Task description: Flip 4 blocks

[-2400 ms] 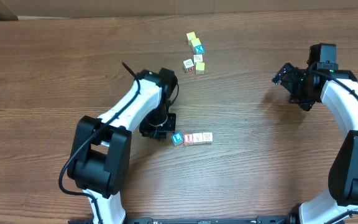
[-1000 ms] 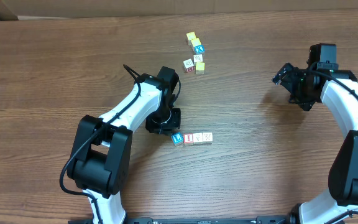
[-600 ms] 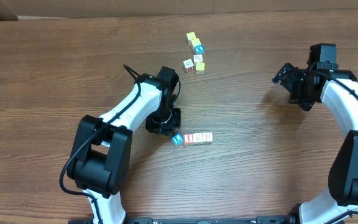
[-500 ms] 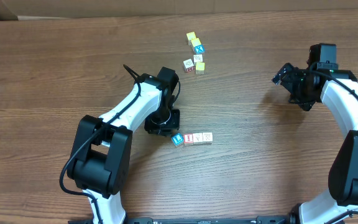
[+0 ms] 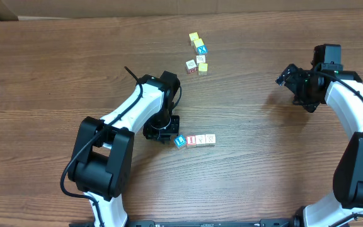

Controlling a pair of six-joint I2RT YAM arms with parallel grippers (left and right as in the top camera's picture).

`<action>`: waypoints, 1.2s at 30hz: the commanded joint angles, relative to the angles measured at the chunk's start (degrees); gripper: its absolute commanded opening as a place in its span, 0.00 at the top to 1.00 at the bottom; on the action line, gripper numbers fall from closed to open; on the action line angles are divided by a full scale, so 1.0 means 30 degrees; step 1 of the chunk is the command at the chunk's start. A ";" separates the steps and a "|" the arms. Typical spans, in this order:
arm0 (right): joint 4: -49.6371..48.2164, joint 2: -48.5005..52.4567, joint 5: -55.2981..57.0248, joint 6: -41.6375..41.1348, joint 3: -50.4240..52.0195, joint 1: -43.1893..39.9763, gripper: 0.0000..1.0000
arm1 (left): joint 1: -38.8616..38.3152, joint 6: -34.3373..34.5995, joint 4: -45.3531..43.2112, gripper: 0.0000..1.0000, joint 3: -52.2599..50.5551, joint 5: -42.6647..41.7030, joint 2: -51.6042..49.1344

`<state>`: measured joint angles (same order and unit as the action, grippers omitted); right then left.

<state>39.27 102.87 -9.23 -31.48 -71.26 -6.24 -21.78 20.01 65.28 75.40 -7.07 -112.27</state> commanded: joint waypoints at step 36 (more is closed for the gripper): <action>-0.0066 0.0044 -0.0102 0.0073 -0.0342 0.0036 0.00 | -0.0780 0.1923 -0.4087 0.96 0.0597 -0.0561 -0.0044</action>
<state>39.31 102.87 -9.21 -31.48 -71.26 -6.24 -23.90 23.73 52.95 75.96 -6.94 -112.27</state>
